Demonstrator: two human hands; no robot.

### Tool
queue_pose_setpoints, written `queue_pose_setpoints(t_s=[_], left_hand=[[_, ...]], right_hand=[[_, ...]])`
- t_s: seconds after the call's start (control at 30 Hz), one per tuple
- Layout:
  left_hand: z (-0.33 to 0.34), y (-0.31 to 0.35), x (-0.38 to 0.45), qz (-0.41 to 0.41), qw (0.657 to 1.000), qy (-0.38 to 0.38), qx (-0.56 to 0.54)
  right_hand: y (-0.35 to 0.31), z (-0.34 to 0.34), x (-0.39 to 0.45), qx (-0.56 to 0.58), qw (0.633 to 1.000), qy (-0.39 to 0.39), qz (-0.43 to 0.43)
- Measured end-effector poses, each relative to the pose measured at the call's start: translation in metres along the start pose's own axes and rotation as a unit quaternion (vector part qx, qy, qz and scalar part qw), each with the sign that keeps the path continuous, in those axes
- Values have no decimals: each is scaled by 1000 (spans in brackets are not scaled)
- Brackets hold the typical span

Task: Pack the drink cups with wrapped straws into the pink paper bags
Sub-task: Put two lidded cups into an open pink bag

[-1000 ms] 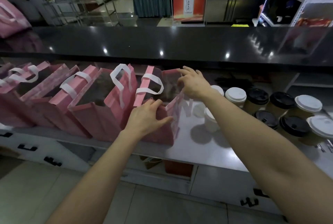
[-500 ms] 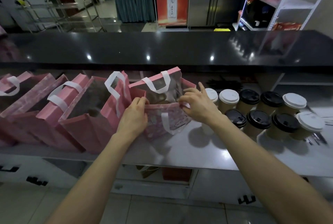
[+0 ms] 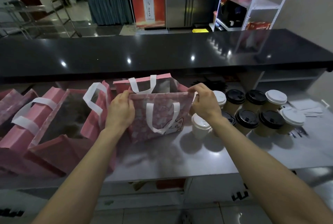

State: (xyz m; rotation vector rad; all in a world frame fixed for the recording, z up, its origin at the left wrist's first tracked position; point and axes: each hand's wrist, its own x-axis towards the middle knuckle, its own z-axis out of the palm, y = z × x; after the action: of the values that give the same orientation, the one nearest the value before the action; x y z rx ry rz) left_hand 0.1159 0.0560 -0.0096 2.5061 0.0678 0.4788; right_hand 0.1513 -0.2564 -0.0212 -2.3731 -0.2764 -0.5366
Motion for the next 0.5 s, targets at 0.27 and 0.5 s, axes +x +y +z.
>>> queue_pose_setpoints(t_s=[0.27,0.5], left_hand=[[19,4,32,-54,998,42,3],[6,-3,53,-104,994,-17,-22]], right_hand=[[48,16,63,39,993,27,104],[87,38,76,-194,907,-361,100]])
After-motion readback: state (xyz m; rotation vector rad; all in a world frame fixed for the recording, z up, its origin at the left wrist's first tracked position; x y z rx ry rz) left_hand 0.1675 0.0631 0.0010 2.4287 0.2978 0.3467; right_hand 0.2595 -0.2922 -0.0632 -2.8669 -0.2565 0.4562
